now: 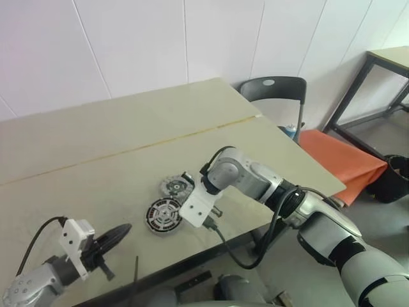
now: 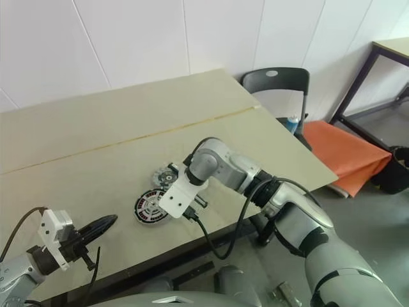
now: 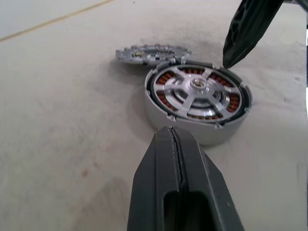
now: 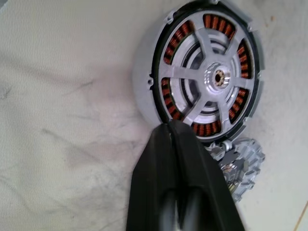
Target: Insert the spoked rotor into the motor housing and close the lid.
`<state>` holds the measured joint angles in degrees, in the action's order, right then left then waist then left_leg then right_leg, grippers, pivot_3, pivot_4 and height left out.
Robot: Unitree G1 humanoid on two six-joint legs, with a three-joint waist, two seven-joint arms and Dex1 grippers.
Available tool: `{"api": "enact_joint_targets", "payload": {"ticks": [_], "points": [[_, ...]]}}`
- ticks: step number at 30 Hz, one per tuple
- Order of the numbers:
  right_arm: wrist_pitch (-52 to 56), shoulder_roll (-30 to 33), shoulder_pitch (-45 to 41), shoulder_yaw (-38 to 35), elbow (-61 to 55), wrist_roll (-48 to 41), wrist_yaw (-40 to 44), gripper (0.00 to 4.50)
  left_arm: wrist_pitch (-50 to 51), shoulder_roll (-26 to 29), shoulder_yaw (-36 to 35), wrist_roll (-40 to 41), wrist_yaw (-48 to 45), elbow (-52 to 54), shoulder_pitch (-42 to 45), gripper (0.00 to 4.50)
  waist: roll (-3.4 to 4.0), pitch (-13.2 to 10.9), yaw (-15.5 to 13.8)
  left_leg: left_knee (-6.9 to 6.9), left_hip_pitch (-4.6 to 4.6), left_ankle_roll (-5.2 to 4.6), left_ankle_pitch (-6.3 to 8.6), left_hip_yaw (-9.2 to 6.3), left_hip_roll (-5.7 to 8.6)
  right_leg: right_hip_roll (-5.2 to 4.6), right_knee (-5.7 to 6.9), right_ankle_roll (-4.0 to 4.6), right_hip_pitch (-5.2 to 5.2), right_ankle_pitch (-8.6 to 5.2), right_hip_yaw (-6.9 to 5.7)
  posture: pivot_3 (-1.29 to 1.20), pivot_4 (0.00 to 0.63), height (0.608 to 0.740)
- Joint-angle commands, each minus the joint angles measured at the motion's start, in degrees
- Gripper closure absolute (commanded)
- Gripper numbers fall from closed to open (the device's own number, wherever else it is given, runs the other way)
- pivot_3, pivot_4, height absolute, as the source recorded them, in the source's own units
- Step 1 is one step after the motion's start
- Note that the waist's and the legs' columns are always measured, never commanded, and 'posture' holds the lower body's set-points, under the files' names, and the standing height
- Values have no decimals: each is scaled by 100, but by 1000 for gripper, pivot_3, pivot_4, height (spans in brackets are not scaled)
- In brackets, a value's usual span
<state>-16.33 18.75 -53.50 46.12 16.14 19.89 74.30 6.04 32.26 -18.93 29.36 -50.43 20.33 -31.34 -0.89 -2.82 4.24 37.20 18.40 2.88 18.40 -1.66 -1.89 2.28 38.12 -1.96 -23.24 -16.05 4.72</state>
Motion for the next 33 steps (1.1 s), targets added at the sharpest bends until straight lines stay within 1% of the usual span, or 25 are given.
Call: {"api": "enact_joint_targets", "payload": {"ticks": [1, 6, 7, 9, 16, 22, 33], "points": [[-118, -113, -46, -46, 208, 170, -174, 4494, -17, -2, -79, 7, 50, 99, 26, 4500, -1, 2, 14, 0, -4, 0, 0, 0, -2, 4, 1, 1, 3, 0, 0, 0, 0, 740], [-201, -134, -21, -151, 311, 106, -188, 4494, 62, 18, -55, -9, 145, 174, 33, 4500, -3, 2, 31, 1, -10, 0, -1, -2, -6, 11, 10, 7, 4, 2, 0, 0, 0, 740], [-199, -124, -28, -170, 310, 67, -133, 4317, 78, 18, -46, -15, 159, 186, 40, 4500, -3, 2, 31, 2, -10, 0, -1, -2, -6, 11, 11, 7, 4, 2, 0, 0, 0, 740], [-206, -95, -43, -196, 288, 24, -47, 3889, 112, 17, -37, -24, 185, 208, 53, 4500, -3, 3, 27, 3, -9, 0, -1, -2, -6, 11, 11, 8, 3, 2, 0, 0, 0, 740], [-355, -121, -162, -257, 223, 79, 33, 1554, 140, 39, -21, -57, 223, 182, 76, 4500, -3, 2, -12, 1, 8, 0, 0, -1, -4, 3, 2, 7, -7, 3, 0, 0, 0, 740], [-485, -204, -214, -276, 350, 141, -53, 1554, 132, 42, 1, -126, 213, 93, 134, 4500, -3, 1, -12, 1, 6, 0, 0, -1, -4, 4, 2, 8, -6, 3, 0, 0, 0, 740], [-637, -340, 63, -51, 500, 443, -233, 1554, 29, 4, 37, -267, 148, -109, 207, 4500, -4, 2, -11, 1, 6, 0, 0, -1, -4, 3, 3, 8, -6, 3, 0, 0, 0, 740]]}}
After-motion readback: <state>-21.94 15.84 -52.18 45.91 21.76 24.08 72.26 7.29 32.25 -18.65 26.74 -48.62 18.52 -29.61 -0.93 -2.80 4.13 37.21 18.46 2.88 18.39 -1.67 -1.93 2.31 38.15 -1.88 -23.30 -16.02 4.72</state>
